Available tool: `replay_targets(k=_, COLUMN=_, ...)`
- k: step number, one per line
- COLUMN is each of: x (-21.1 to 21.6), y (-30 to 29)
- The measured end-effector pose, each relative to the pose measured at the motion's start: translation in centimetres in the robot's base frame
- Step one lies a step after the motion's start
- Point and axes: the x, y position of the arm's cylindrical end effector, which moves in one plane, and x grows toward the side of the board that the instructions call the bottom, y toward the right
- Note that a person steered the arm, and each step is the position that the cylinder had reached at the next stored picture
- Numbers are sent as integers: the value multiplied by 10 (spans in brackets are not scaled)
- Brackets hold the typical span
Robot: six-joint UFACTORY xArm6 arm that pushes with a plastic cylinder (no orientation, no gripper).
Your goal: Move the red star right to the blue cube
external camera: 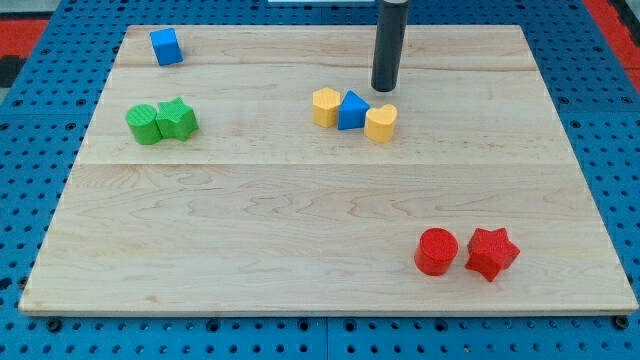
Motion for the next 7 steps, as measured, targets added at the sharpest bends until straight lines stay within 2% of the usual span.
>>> replay_targets(k=1, x=-20, y=29)
replay_targets(k=2, x=-27, y=146)
replay_targets(k=3, x=32, y=220)
replay_targets(k=4, x=154, y=222)
replay_targets(k=5, x=269, y=196)
replay_targets(k=6, x=303, y=128)
replay_targets(k=7, x=279, y=64)
